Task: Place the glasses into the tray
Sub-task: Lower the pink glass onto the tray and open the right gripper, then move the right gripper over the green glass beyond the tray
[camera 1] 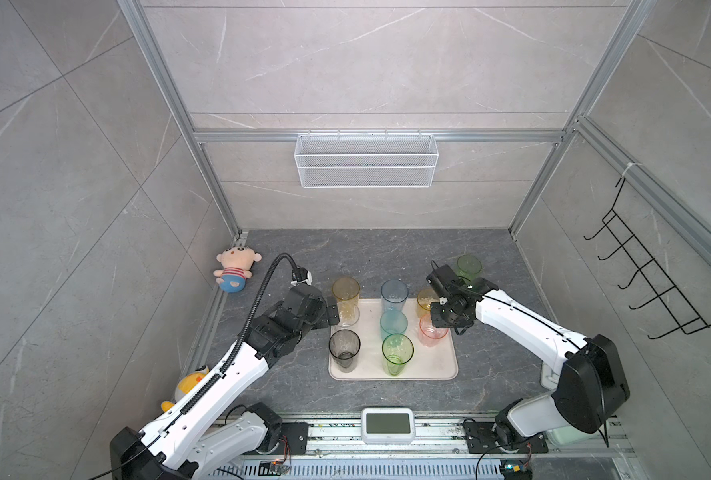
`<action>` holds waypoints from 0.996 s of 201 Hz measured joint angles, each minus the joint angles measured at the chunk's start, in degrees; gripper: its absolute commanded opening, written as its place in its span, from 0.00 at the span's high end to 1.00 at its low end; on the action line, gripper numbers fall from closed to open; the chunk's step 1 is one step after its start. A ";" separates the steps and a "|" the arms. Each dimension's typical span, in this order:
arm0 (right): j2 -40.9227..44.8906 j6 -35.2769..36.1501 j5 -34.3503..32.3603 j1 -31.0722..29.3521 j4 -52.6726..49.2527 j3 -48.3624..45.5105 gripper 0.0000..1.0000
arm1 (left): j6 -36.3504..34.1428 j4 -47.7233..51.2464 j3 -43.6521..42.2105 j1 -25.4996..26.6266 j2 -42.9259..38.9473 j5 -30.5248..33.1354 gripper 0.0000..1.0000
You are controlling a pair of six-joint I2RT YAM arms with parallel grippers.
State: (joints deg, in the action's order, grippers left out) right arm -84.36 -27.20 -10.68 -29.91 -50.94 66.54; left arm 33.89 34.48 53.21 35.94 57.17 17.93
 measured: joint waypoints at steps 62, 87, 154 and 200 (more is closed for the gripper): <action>6.78 1.25 1.27 0.00 -3.69 7.19 0.55 | 0.00 0.00 0.00 0.00 0.00 0.00 0.00; 7.32 1.99 1.03 0.00 -4.17 9.49 0.52 | 0.00 0.00 0.00 0.00 0.00 0.00 0.00; 6.78 4.35 -2.82 1.81 -4.04 14.23 0.44 | 0.02 0.07 0.00 0.00 -0.37 0.02 0.00; 3.82 5.27 -3.28 7.72 -1.40 15.67 0.42 | 0.02 0.22 0.00 0.00 -0.50 0.11 0.00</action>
State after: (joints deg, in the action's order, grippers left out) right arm -80.53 -21.93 -13.96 -22.20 -52.34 82.21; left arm 33.91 34.70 53.21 35.94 56.66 18.04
